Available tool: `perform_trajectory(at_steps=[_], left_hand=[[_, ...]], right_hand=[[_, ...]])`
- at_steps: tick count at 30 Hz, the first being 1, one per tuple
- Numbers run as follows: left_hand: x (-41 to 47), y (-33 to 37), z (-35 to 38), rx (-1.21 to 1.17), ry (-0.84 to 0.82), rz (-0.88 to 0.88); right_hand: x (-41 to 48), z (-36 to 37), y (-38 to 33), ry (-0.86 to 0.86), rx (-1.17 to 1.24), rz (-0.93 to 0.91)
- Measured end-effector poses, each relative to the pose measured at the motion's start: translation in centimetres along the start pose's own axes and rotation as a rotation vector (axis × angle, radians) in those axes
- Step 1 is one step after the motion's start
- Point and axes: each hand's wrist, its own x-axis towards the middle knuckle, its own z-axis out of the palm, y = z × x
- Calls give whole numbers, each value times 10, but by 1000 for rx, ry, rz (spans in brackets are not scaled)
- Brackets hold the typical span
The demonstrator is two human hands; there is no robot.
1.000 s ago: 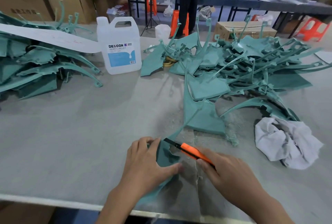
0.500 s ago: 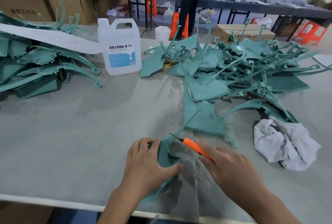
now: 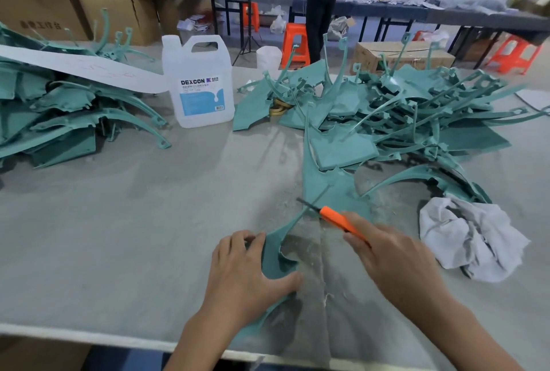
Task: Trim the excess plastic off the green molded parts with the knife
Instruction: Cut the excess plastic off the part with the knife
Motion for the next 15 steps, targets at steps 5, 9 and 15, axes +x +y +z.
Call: perform_trajectory(at_steps=[5,9,15], left_hand=[[4,1,-4,14,-86,-1],[18,12,-9,-126,-87,58],[69,69,-9,-649,43,229]], right_hand=[[-5,-10,16,221,181,58],[-23,19,24,261,543,225],[-22,68,15,336,739,376]])
